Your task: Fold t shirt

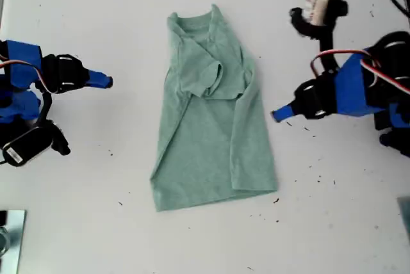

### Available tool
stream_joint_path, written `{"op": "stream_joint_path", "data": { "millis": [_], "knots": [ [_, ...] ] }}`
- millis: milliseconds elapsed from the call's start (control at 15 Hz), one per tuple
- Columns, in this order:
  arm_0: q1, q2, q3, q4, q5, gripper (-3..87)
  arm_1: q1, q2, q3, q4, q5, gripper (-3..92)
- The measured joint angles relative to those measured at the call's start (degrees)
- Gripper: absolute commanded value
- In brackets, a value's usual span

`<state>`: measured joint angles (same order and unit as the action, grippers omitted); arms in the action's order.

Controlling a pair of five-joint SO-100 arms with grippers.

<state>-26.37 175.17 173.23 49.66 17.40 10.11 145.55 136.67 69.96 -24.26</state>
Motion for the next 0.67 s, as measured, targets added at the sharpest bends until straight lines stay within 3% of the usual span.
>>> {"op": "stream_joint_path", "data": {
  "millis": [133, 333, 533, 600, 667],
  "knots": [
    [0.0, 0.0, 0.4, 0.0, 0.0, -0.2, 9.2, 15.5, 24.5, -2.9, -3.0, 2.3],
    [1.7, -3.4, -1.9, 1.7, -1.6, -0.2, 13.5, 19.0, 30.2, -5.3, -5.4, 2.3],
    [20.5, -24.2, -28.4, 10.9, -15.1, -0.2, 14.2, 13.4, 28.8, -7.5, -6.2, 2.3],
    [26.9, -33.0, -40.2, 15.1, -17.2, 9.5, 14.3, 12.4, 28.3, -7.6, -6.2, 2.3],
    [32.1, -41.2, -51.4, 18.3, -18.6, 13.4, 14.4, 11.9, 28.1, -7.6, -6.2, 2.3]
  ]
}}
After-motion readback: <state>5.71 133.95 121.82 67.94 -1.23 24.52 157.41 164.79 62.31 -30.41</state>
